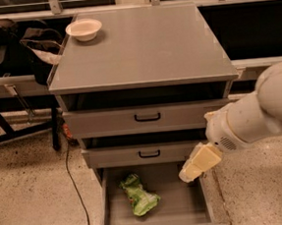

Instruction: Pick green rice chip bag from bottom drawer and place on counter

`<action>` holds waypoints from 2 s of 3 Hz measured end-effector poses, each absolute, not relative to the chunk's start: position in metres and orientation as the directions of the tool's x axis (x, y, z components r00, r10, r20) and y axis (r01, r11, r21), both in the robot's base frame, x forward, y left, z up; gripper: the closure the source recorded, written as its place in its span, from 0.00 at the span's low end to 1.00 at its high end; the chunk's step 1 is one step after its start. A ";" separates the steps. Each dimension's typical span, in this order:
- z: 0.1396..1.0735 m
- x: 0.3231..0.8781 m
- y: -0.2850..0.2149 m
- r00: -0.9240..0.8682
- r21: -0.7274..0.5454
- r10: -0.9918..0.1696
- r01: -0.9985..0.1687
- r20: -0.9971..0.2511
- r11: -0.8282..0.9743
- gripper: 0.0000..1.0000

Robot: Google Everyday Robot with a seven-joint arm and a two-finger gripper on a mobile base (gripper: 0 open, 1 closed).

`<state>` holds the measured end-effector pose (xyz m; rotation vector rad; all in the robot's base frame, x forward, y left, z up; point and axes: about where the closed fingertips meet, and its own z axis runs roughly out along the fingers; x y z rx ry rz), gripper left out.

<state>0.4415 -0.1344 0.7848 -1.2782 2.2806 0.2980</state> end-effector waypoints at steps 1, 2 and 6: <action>0.760 0.441 -0.131 -0.443 -0.049 -0.751 -0.846 -0.490 0.531 0.00; 0.732 0.439 -0.128 -0.457 -0.035 -0.773 -0.852 -0.440 0.523 0.00; 0.654 0.435 -0.115 -0.467 0.065 -0.760 -0.867 -0.451 0.494 0.00</action>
Offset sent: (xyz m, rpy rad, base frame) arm -0.0028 0.0093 -0.0916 -0.1234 0.1255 0.0159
